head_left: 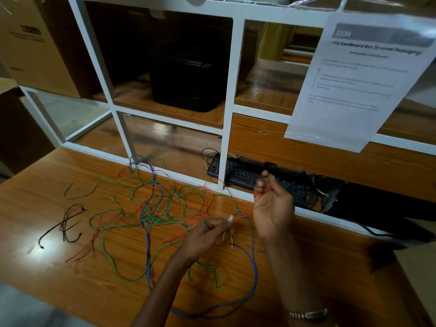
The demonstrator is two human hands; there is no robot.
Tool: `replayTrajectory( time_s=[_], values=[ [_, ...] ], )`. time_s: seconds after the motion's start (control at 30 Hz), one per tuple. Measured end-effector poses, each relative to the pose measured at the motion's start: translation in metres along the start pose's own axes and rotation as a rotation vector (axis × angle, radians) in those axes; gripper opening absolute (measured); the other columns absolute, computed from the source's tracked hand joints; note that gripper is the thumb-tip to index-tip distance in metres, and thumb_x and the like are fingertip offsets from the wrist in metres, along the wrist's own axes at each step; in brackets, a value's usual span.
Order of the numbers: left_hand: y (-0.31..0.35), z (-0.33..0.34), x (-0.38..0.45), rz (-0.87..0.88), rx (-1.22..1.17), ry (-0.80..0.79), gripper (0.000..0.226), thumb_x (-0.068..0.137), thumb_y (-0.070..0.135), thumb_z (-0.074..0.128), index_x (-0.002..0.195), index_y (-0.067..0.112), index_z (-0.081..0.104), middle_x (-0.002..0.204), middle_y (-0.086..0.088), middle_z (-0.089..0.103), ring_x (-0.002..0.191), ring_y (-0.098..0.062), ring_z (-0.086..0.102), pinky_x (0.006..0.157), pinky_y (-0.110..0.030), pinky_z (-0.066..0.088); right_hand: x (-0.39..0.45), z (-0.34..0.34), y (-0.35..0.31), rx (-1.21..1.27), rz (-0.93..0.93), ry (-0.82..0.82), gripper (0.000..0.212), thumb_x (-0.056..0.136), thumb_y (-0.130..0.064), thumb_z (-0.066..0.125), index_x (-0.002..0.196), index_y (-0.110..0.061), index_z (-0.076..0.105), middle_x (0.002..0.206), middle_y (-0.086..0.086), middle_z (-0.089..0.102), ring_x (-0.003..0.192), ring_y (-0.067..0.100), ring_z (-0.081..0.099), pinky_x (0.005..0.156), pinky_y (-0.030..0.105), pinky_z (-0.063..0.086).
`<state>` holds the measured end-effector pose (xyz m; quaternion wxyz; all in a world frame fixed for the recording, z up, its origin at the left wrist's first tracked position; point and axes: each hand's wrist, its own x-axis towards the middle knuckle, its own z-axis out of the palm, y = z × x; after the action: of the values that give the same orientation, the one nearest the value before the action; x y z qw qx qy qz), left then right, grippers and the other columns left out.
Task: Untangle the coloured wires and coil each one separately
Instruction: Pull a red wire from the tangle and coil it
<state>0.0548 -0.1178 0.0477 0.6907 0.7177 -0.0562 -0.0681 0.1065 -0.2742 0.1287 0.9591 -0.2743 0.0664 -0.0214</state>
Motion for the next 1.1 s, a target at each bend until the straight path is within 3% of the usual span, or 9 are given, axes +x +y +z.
replayTrajectory(
  time_s=[0.1, 0.23, 0.37, 0.43, 0.53, 0.7, 0.83, 0.93, 1.1],
  values=[
    [0.009, -0.005, -0.001, 0.091, 0.101, -0.031, 0.050, 0.105, 0.029, 0.062, 0.061, 0.004, 0.058, 0.068, -0.001, 0.059, 0.071, -0.014, 0.056, 0.072, -0.024, 0.042, 0.004, -0.002, 0.004, -0.353, -0.212, 0.048, 0.024, 0.107, -0.007, 0.046, 0.131, -0.002, 0.044, 0.105, 0.009, 0.069, 0.070, 0.013, 0.064, 0.066, 0.024, 0.054],
    [0.028, -0.021, 0.000, 0.313, 0.339, 0.135, 0.024, 0.097, 0.036, 0.073, 0.077, 0.023, 0.069, 0.097, 0.002, 0.061, 0.101, -0.017, 0.061, 0.090, -0.027, 0.046, 0.004, -0.014, 0.016, -0.768, -0.247, 0.112, 0.055, 0.111, -0.023, 0.043, 0.158, -0.012, 0.017, 0.094, 0.006, 0.063, 0.060, 0.009, 0.052, 0.059, 0.023, 0.046],
    [0.051, -0.024, 0.003, 0.464, 0.536, 0.231, 0.024, 0.096, 0.039, 0.072, 0.088, 0.017, 0.067, 0.105, 0.000, 0.054, 0.106, -0.017, 0.058, 0.090, -0.029, 0.047, 0.000, -0.017, 0.031, -1.176, -0.010, 0.008, 0.084, 0.086, -0.087, 0.038, 0.139, -0.023, 0.049, 0.086, 0.008, 0.065, 0.079, 0.020, 0.061, 0.078, 0.048, 0.054],
    [0.052, -0.028, 0.008, 0.477, 0.538, 0.280, 0.028, 0.096, 0.041, 0.070, 0.089, 0.014, 0.069, 0.105, 0.002, 0.053, 0.106, -0.016, 0.057, 0.091, -0.032, 0.048, -0.006, -0.014, 0.034, -1.267, 0.119, -0.093, 0.087, 0.086, -0.087, 0.028, 0.120, -0.016, 0.064, 0.074, 0.006, 0.063, 0.065, 0.018, 0.059, 0.070, 0.041, 0.051],
    [0.047, -0.040, 0.011, 0.413, 0.504, 0.335, 0.031, 0.096, 0.050, 0.064, 0.088, 0.021, 0.070, 0.113, 0.006, 0.053, 0.114, -0.010, 0.056, 0.096, -0.030, 0.047, -0.019, -0.006, 0.031, -1.144, 0.343, -0.289, 0.063, 0.103, -0.066, 0.027, 0.119, -0.021, 0.068, 0.065, 0.007, 0.059, 0.047, 0.014, 0.045, 0.052, 0.029, 0.037],
    [0.038, -0.052, 0.009, 0.310, 0.458, 0.303, 0.034, 0.090, 0.058, 0.066, 0.080, 0.026, 0.067, 0.119, 0.011, 0.053, 0.117, -0.001, 0.053, 0.093, -0.011, 0.041, -0.023, -0.013, 0.028, -1.032, 0.686, -0.545, 0.081, 0.100, -0.070, 0.031, 0.110, -0.001, 0.073, 0.056, 0.003, 0.044, 0.039, 0.009, 0.025, 0.041, 0.025, 0.016],
    [0.032, -0.053, 0.011, 0.318, 0.446, 0.290, 0.048, 0.101, 0.064, 0.049, 0.077, 0.024, 0.061, 0.096, -0.002, 0.057, 0.101, -0.015, 0.055, 0.086, -0.030, 0.044, -0.028, -0.011, 0.017, -0.813, 0.937, -0.735, 0.090, 0.100, -0.073, 0.029, 0.093, 0.004, 0.074, 0.041, -0.003, 0.032, 0.032, 0.007, 0.016, 0.038, 0.027, 0.006],
    [0.029, -0.055, 0.012, 0.258, 0.450, 0.282, 0.079, 0.104, 0.071, 0.031, 0.083, -0.001, 0.057, 0.083, -0.020, 0.058, 0.085, -0.031, 0.057, 0.077, -0.050, 0.045, -0.030, -0.012, 0.010, -0.512, 0.922, -0.788, 0.075, 0.099, -0.064, 0.046, 0.083, 0.004, 0.074, 0.036, -0.004, 0.028, 0.031, 0.010, 0.011, 0.035, 0.022, 0.011],
    [0.025, -0.047, 0.008, 0.227, 0.487, 0.267, 0.069, 0.104, 0.067, 0.034, 0.079, 0.007, 0.057, 0.081, -0.006, 0.055, 0.086, -0.017, 0.055, 0.079, -0.035, 0.041, -0.018, -0.016, -0.005, 0.025, 0.668, -0.702, 0.060, 0.110, -0.043, 0.033, 0.086, 0.000, 0.068, 0.043, -0.004, 0.025, 0.033, 0.009, 0.019, 0.036, 0.023, 0.015]
  ],
)
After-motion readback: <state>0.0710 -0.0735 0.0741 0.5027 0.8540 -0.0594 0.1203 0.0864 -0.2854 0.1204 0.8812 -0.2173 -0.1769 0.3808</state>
